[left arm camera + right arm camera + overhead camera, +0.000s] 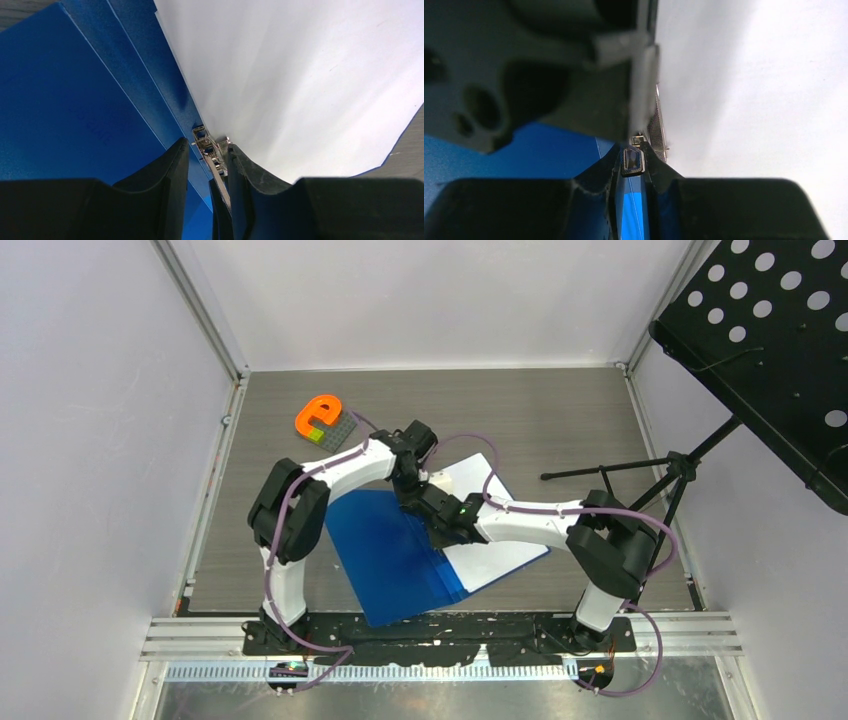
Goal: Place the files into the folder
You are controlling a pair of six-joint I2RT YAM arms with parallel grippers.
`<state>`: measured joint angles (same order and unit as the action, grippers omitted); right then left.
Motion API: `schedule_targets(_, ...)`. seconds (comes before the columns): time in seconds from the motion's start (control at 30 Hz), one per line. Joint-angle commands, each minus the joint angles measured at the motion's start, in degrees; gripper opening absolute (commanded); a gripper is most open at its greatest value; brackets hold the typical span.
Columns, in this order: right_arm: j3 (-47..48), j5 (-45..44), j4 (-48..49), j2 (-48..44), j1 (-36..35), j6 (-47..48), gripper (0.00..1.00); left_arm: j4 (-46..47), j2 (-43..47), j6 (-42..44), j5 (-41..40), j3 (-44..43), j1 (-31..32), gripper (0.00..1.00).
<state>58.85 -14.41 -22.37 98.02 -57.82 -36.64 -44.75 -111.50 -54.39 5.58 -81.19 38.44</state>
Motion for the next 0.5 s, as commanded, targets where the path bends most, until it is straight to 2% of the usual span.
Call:
schedule_targets(0.0,1.03,0.59,2.28,-0.77,-0.12,1.55,0.21,0.57,-0.32,-3.16,-0.68,-1.28,2.35,0.34)
schedule_targets(0.47,-2.59,2.02,7.61,-3.68,-0.09,5.32,0.2,0.02,-4.11,-0.7,7.39,-1.93,2.6,0.29)
